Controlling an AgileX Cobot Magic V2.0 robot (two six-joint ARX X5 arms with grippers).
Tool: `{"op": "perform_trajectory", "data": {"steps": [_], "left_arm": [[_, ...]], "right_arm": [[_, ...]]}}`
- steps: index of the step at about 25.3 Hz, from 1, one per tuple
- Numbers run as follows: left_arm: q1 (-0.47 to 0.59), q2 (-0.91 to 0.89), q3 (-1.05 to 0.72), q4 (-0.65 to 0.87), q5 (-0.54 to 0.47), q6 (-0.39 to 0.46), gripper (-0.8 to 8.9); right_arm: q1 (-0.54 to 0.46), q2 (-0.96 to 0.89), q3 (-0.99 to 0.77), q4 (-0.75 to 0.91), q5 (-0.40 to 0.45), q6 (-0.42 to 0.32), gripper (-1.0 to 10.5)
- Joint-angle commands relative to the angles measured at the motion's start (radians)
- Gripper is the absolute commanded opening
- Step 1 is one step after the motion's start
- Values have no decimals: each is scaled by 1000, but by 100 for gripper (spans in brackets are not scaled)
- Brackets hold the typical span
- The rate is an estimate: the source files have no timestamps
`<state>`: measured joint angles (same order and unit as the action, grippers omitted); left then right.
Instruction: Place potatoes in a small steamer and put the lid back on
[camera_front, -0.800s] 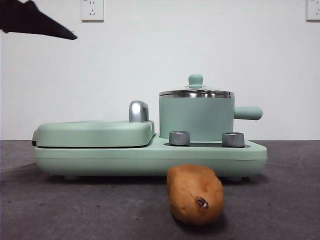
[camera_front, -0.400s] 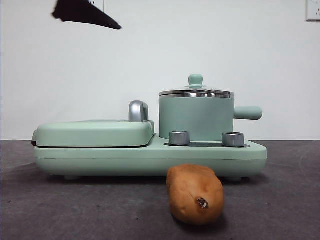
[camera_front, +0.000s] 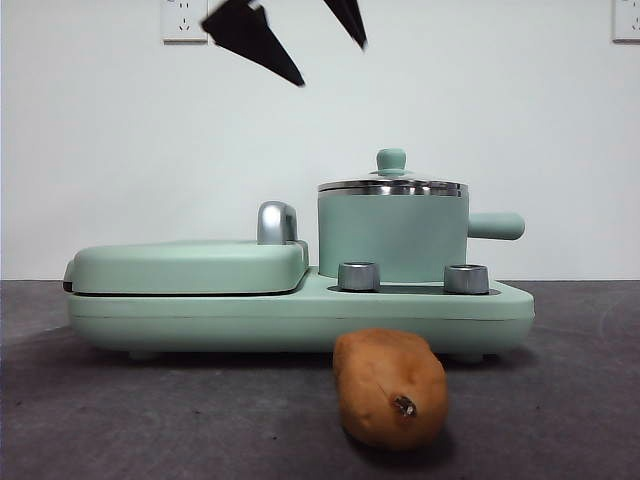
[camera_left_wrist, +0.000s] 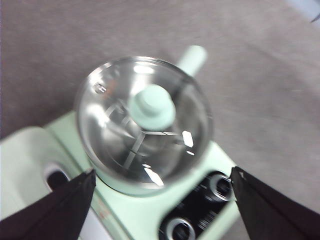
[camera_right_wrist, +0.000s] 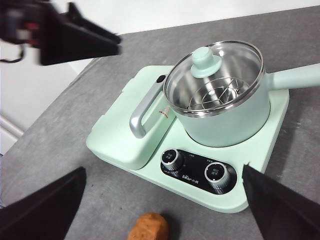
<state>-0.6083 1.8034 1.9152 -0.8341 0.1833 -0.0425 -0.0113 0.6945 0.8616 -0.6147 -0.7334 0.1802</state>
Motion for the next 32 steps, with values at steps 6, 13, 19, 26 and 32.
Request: {"op": "perform_trajectory", "data": {"steps": [6,13,19,26,32], "left_arm": [[-66,223,254,23,-138,37,436],[-84,325,263,108,-152,-3,435],[-90,369,263,120,-151,-21,435],[-99,375,263,111,-151,-30,294],[-99,375,263,99,-151,-29,183]], "right_arm": [[3,3,17,8,-3,-1,499],[14,3,17,8,-2,3,499],[17,3,17,7,-2,2,499],[17,3,17,7,-2,2,498],[17,3,17,7,-2,2,498]]}}
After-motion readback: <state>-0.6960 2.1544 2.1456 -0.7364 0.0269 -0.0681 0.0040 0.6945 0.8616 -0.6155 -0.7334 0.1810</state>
